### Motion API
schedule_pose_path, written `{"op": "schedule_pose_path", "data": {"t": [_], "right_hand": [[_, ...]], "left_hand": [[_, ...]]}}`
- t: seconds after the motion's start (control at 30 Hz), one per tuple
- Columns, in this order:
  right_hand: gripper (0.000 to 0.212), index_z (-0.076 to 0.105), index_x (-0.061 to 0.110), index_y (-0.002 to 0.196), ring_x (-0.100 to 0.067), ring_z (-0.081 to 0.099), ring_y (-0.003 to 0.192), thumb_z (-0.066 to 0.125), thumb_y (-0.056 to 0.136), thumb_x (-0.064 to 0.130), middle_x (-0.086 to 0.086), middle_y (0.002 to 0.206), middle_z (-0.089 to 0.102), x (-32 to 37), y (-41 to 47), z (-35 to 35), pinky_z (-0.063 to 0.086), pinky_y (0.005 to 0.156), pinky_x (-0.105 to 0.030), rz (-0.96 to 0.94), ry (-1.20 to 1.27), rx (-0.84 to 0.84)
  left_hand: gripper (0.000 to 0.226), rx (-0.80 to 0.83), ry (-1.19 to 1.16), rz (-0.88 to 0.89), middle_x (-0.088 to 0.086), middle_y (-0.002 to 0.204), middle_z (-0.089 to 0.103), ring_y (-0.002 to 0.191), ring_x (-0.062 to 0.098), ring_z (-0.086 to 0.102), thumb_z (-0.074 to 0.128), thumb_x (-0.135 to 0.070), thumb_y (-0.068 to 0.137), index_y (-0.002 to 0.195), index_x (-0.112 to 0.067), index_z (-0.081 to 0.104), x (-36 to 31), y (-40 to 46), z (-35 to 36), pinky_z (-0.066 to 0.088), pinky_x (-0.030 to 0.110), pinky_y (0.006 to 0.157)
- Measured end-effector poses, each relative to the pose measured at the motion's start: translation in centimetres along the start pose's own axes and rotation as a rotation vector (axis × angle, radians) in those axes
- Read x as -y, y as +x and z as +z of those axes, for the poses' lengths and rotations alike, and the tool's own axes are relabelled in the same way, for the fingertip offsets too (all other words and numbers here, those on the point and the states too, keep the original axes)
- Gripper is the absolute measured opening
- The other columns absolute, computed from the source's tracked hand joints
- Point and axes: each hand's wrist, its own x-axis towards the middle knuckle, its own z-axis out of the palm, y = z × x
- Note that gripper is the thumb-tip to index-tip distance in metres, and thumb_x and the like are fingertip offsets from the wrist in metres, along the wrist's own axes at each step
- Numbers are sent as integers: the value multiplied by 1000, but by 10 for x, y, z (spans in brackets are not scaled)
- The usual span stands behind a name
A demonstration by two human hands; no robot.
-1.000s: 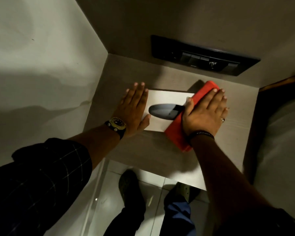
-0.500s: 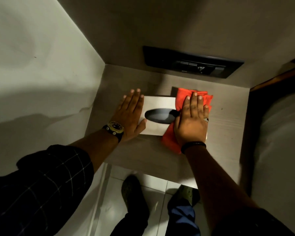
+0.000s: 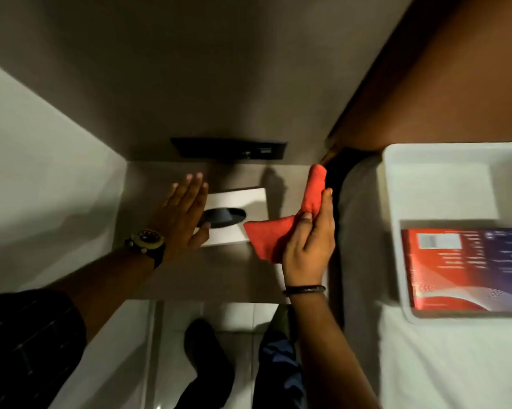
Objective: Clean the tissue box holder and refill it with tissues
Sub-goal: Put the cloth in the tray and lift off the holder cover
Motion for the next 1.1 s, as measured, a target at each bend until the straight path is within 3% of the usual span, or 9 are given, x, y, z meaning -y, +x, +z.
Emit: {"op": "schedule_pose_path", "data": {"t": [0.17,0.33,0.43,0.53,0.6,0.67,0.83,0.97,1.1], "right_hand": [[51,35,-1,144,-30,44,135,41,96,15,-19,147,42,38,58,-95,37,109,-43,-33,-27,-202],[55,34,6,147,-26,43,135,35,95,25,-13,149,43,37,132,-168,34,108,-34,119,-68,-358],[47,40,4,142,-29,48,128,36,96,16,-16,141,51,7,175,-191,37,105,-36,256,-72,-375],[49,32,-5,141,-40,42,131,39,97,16,-28,144,41,-31,204,-189,34,106,-40,491,-254,-216],[65,14,-9,147,-41,19,143,40,99,27,-33,154,16,-50,205,-184,17,117,-43,576,-440,7],[78,8,-4,150,-40,3,147,41,97,42,-29,157,2,-63,201,-182,5,118,-44,468,-612,183],[114,-9,12,151,-34,-15,147,33,75,84,-14,160,-16,-82,195,-184,2,116,-55,292,-900,619],[131,-23,14,148,-41,-25,142,30,59,95,-15,155,-30,-89,204,-172,-2,111,-65,354,-1072,733],[139,-31,16,144,-45,-31,138,29,50,99,-17,151,-37,-83,207,-154,-2,108,-69,471,-1039,716]], "left_hand": [[78,-64,-82,196,21,157,10,145,38,6,33,-46,88,148,0,16,-95,43,-48,12,53,117],[82,-146,12,396,17,158,18,147,31,12,36,-57,87,148,-5,22,-193,115,-87,13,46,118],[92,-103,99,449,16,158,16,147,31,11,33,-68,84,148,-4,19,-220,151,-96,14,47,119],[104,-32,189,498,17,159,15,147,31,9,26,-80,80,148,-3,19,-232,165,-91,14,46,119],[108,5,218,497,16,159,12,148,30,7,23,-84,77,149,-4,17,-244,166,-81,11,45,120],[110,23,191,444,14,160,3,148,28,-2,23,-85,75,150,-5,11,-252,166,-72,5,44,120],[110,73,139,398,8,155,-25,143,26,-24,17,-85,74,149,-11,-13,-252,167,-64,-10,41,118],[110,87,151,393,6,154,-28,141,24,-30,15,-87,73,148,-13,-16,-252,170,-64,-20,37,112],[110,70,159,389,5,153,-30,141,23,-30,11,-88,72,149,-13,-14,-251,170,-65,-22,36,110]]}}
